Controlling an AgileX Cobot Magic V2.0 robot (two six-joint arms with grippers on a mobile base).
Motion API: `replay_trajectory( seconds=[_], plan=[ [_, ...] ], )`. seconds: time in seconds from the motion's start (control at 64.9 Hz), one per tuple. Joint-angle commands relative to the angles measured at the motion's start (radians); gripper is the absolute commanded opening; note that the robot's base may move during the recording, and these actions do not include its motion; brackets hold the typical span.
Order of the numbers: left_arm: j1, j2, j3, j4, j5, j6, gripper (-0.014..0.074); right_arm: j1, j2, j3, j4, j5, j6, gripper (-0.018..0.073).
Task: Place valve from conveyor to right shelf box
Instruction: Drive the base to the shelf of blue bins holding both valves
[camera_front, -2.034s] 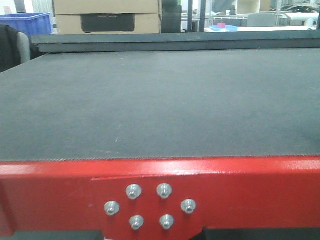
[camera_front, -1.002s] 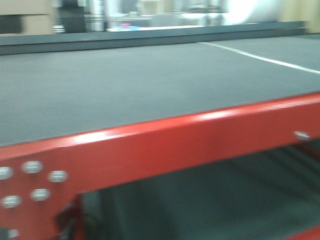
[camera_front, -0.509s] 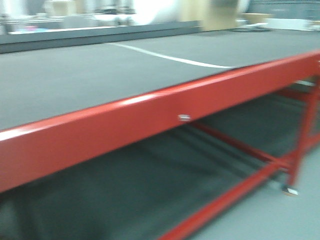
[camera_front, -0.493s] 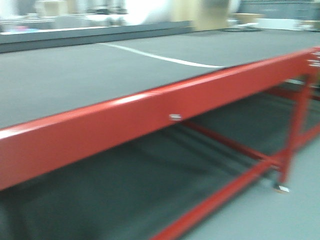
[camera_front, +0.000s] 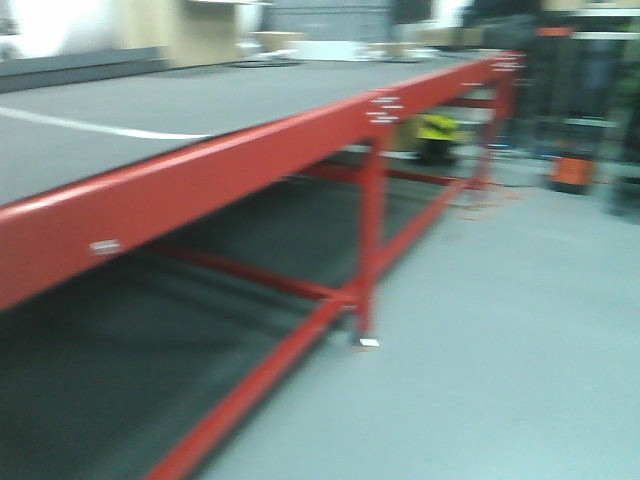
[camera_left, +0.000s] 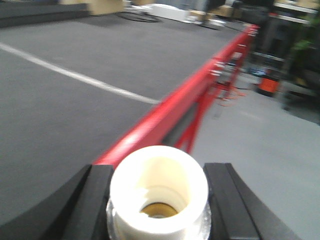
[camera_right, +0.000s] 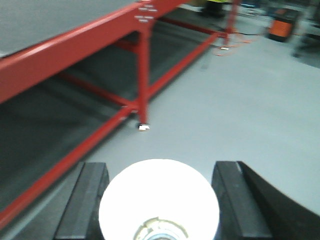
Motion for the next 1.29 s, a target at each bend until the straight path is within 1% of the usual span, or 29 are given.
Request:
replay_trajectory(
  seconds=[0.0,1.279],
  plan=[
    [-0.006,-0.006,-0.009,-0.010,-0.048,0.001,-0.0111,-0.004,-0.009,-0.009,-0.009,-0.067,-0.004,-0.0162],
    [-0.006,-0.006,-0.009,-0.010,-0.048,0.001,-0.0111,-0.004,-0.009,-0.009,-0.009,-0.067,-0.004,-0.0162]
  ],
)
